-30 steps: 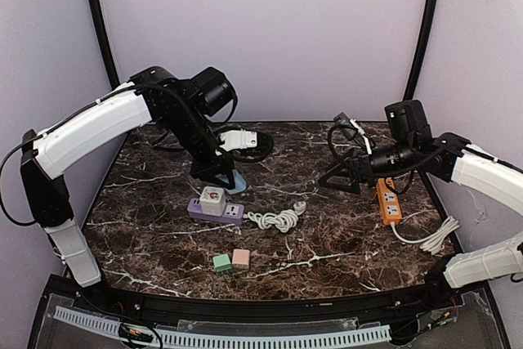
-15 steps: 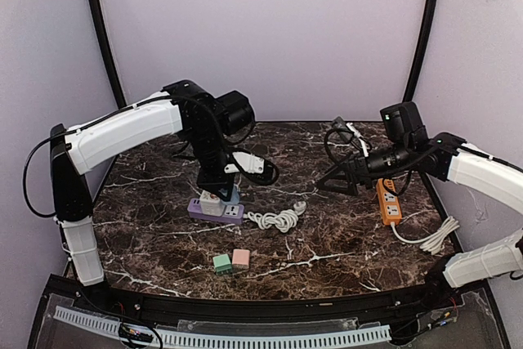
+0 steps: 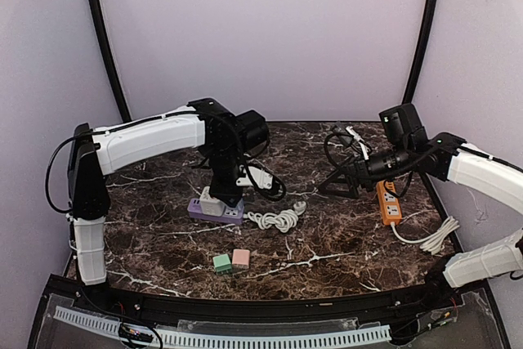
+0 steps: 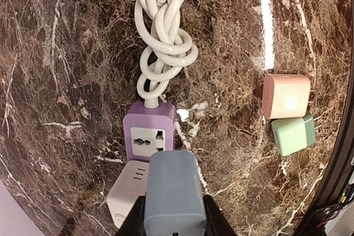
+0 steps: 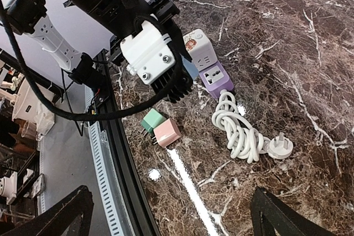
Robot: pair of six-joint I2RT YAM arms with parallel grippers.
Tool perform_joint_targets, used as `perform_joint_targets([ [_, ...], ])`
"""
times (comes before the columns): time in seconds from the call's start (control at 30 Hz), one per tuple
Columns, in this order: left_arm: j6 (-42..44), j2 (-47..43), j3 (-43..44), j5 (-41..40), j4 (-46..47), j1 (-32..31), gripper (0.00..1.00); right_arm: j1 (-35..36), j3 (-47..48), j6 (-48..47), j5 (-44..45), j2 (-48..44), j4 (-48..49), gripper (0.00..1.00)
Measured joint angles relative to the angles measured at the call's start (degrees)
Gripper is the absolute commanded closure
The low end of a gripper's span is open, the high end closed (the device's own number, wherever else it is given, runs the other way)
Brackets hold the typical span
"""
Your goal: Insert the plug
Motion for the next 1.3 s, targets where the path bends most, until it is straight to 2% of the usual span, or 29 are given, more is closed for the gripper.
perform_joint_targets([
  [0.33,1.16,0.92,-3.04,-3.23,3.5,0.0,0.99,0.0,0.22,-1.64,0.9,1.33,-2.67,0.01],
  [1.3,3.87,2.4,-6.51,-4.68,6.49,1.97,0.99,0.0,1.97,-4.48,1.46,5.09,-4.28,0.01],
])
